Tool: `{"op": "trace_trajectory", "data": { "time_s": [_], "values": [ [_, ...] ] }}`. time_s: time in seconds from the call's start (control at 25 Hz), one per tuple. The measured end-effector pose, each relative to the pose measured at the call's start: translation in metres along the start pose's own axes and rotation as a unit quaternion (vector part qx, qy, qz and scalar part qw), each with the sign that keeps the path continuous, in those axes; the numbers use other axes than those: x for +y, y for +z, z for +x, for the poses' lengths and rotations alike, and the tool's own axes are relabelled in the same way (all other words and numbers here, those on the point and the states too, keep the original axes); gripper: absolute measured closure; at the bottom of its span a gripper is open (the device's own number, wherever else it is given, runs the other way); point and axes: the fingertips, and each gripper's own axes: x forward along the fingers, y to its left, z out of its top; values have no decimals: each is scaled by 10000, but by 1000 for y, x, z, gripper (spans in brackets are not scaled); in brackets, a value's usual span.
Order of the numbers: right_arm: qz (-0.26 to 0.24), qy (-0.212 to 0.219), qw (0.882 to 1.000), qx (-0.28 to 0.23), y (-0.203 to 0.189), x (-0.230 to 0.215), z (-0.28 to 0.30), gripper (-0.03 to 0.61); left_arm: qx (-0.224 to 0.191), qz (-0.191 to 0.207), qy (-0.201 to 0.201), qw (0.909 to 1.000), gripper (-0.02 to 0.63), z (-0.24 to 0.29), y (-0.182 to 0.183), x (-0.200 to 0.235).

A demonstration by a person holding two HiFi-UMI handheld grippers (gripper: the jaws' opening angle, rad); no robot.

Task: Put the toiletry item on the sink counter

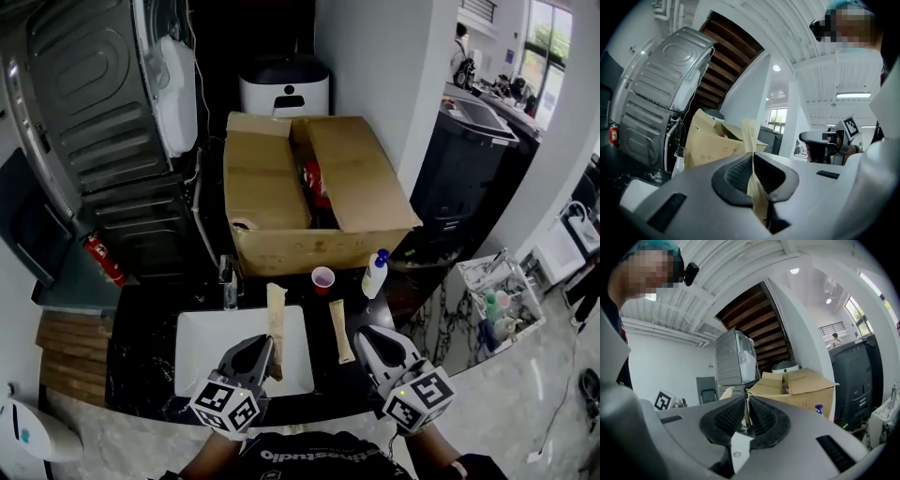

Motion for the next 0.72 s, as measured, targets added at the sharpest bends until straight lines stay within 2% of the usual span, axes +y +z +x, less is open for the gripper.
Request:
{"op": "trace_trajectory", "data": {
  "time_s": [0.24, 0.48, 0.6, 0.72],
  "values": [
    [-108, -168, 9998, 5, 0, 9, 19, 515, 121, -252, 28, 9996, 589, 11, -15, 32],
    [-77, -159, 9997, 191, -9, -2, 32, 515, 427, -717, 114, 9965, 589, 29, -42, 43],
    [-11, -140, 9997, 201, -9, -13, 37, 515, 623, -936, 171, 9935, 589, 43, -57, 41],
    [79, -52, 9998, 164, -8, -21, 39, 515, 760, -1324, 257, 9879, 589, 60, -78, 39]
  ]
}}
